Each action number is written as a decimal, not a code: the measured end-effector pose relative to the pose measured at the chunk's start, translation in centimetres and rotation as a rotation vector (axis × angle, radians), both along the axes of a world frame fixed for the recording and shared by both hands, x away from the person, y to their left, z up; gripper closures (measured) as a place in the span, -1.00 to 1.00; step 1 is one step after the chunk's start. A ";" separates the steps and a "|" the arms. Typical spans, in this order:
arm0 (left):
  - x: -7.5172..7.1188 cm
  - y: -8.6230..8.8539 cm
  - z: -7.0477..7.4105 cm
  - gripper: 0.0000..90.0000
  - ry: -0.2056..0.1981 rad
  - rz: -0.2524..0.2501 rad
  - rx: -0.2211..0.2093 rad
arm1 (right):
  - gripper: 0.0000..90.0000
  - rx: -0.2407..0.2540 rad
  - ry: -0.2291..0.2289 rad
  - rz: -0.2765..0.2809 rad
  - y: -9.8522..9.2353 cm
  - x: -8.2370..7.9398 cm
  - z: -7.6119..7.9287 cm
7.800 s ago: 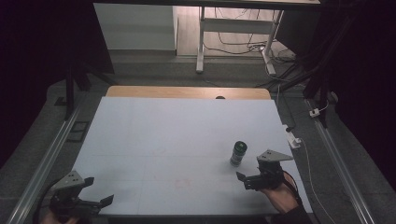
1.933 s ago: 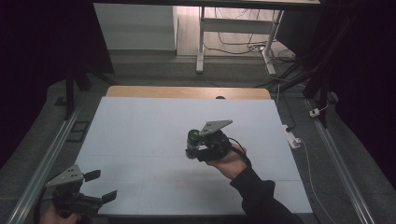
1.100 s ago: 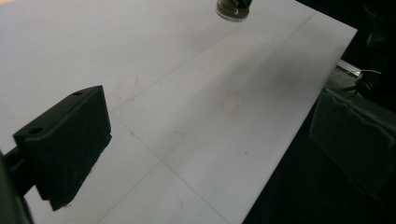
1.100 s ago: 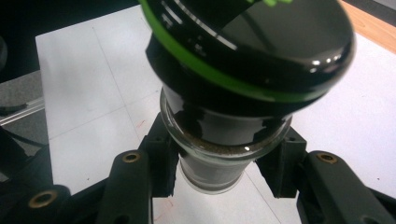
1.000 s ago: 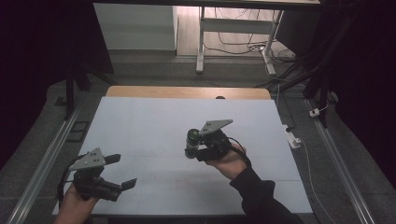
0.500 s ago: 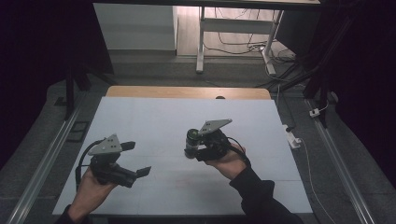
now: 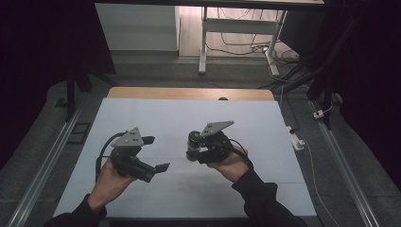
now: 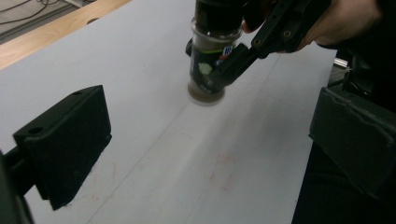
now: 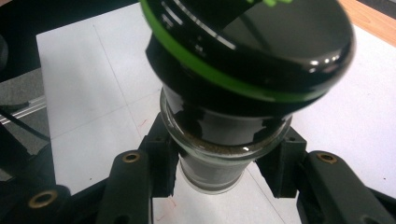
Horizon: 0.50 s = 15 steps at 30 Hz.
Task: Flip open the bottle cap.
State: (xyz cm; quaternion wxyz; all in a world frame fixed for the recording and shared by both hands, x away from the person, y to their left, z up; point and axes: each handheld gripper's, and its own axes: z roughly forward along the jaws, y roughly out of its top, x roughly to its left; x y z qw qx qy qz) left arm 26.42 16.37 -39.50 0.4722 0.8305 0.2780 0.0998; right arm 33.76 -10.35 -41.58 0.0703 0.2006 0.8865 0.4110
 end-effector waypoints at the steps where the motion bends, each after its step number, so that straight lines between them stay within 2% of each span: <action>1: 0.2 -0.2 0.0 -1.00 0.003 -0.006 -0.006 | 0.18 -0.001 0.000 0.001 0.0 0.0 0.0; 5: 0.8 -0.9 0.1 -1.00 0.010 -0.034 -0.018 | 0.18 -0.003 0.004 0.003 0.1 0.0 -0.1; 11: 1.5 -2.0 -0.1 -0.99 0.004 -0.056 0.008 | 0.18 -0.008 0.005 0.008 0.3 -0.1 -0.2; 15: 1.7 -2.4 -0.1 -0.86 0.001 -0.069 0.010 | 0.18 -0.010 0.004 0.010 0.4 -0.1 -0.3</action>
